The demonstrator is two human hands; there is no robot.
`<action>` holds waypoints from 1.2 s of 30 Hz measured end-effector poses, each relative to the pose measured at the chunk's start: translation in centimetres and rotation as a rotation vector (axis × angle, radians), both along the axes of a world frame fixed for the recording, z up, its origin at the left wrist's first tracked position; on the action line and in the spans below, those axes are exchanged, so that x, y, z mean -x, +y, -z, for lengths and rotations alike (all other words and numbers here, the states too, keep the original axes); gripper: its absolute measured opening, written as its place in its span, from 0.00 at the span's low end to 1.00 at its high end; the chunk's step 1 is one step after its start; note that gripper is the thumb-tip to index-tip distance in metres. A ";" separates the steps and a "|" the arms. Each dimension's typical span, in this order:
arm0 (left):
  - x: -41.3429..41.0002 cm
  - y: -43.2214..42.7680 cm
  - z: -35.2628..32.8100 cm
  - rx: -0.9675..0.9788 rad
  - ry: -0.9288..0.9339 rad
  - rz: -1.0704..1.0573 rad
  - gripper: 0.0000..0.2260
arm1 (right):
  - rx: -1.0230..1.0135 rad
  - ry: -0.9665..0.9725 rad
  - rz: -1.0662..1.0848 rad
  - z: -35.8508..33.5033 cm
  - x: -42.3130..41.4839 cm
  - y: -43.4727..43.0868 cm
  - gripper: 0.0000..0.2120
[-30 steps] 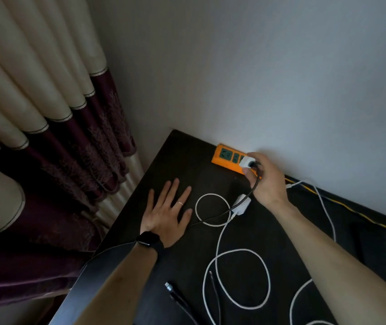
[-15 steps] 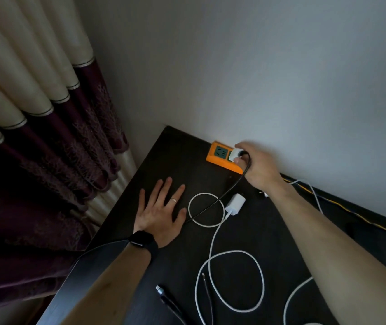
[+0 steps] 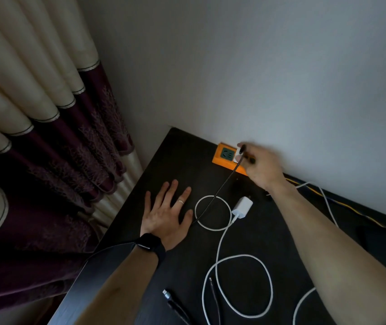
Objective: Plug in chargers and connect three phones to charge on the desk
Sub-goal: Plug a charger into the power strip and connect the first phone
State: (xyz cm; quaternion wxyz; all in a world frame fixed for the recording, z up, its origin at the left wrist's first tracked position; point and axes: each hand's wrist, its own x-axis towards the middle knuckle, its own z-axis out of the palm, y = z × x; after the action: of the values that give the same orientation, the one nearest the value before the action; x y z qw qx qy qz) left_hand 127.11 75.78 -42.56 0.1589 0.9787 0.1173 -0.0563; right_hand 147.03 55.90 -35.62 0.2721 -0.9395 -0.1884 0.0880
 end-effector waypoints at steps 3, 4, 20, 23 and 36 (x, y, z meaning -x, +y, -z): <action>-0.3 0.4 0.2 -0.009 -0.074 0.009 0.26 | 0.031 -0.041 0.005 0.7 0.4 -0.3 0.18; -0.2 0.4 0.5 -0.018 -0.090 0.012 0.25 | 0.053 -0.059 -0.004 0.8 0.4 -0.3 0.19; 9.5 2.9 -0.8 -0.185 -0.034 -0.104 0.17 | 0.139 0.064 0.173 -1.1 2.2 0.3 0.30; 11.9 4.6 -1.6 -0.297 0.019 -0.058 0.12 | -0.015 0.037 0.383 -2.2 6.7 0.4 0.23; 18.6 3.3 -15.1 0.384 -0.072 -0.089 0.09 | -0.525 0.721 0.410 -8.3 32.7 11.3 0.13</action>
State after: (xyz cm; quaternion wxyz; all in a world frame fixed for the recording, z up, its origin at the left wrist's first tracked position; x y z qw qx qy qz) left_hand 108.49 79.11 -27.47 0.3493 0.9255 0.1419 -0.0356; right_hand 114.29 67.20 -27.35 0.5593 -0.7667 0.0909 0.3017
